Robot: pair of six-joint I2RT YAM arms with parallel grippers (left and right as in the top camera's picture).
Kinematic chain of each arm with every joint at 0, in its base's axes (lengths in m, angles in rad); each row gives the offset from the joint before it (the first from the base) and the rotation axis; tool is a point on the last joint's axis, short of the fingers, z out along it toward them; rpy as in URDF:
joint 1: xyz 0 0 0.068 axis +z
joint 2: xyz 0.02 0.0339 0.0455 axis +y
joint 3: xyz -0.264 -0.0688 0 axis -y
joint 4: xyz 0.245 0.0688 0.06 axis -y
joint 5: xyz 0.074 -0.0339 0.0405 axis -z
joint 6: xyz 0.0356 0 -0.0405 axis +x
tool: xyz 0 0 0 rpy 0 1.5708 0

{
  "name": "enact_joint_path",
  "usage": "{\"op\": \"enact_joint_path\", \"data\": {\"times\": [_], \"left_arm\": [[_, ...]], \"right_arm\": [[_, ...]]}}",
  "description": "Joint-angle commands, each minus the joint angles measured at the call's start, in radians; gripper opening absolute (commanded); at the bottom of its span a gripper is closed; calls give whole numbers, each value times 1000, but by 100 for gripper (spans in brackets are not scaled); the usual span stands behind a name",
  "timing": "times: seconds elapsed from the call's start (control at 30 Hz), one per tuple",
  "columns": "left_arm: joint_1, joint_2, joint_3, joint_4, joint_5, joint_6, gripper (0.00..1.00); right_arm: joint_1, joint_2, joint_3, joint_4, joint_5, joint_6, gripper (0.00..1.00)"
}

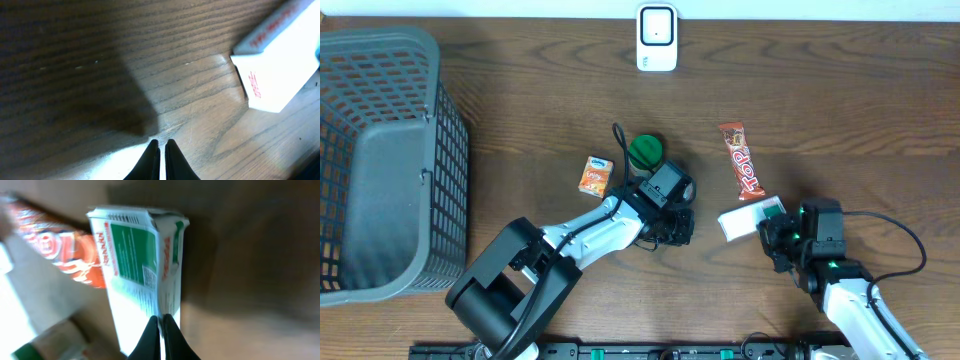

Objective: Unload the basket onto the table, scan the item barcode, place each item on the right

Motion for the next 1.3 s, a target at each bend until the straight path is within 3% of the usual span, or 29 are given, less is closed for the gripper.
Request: {"op": "enact_joint_path", "data": {"times": [0.0,0.23,0.3,0.37,0.5,0.57,0.87,0.93,1.0,1.17,1.27], "left_arm": [[3,-17,-13,-6,5,6,8],[3,-17,-13,-7,1,6,8],[3,-17,-13,-7,-2,6,8],[3,-17,-13,-10,-10,6,8],[3,-17,-13,-10,-10,7,9],[3,-17,-13,-10,-10,8,13],[3,-17,-13,-9,-10,18,13],[3,-17,-13,-9,-10,18,13],[3,-17,-13,-8,-10,18,13],[3,-18,-13,18,3,17,13],[3,-18,-13,71,48,17,13]], "right_arm": [[55,10,-5,65,30,114,2],[150,50,-5,105,71,151,2],[158,50,-5,106,68,145,8],[156,48,-3,124,40,90,31],[156,44,23,139,-15,-48,66],[156,36,45,115,-39,-90,78],[134,-63,255,-238,-61,-306,69],[118,-88,315,-322,-53,-360,75],[99,-103,360,-386,-37,-417,87],[8,-95,394,-547,71,-528,96],[-78,-56,391,-600,61,-668,99]]}}
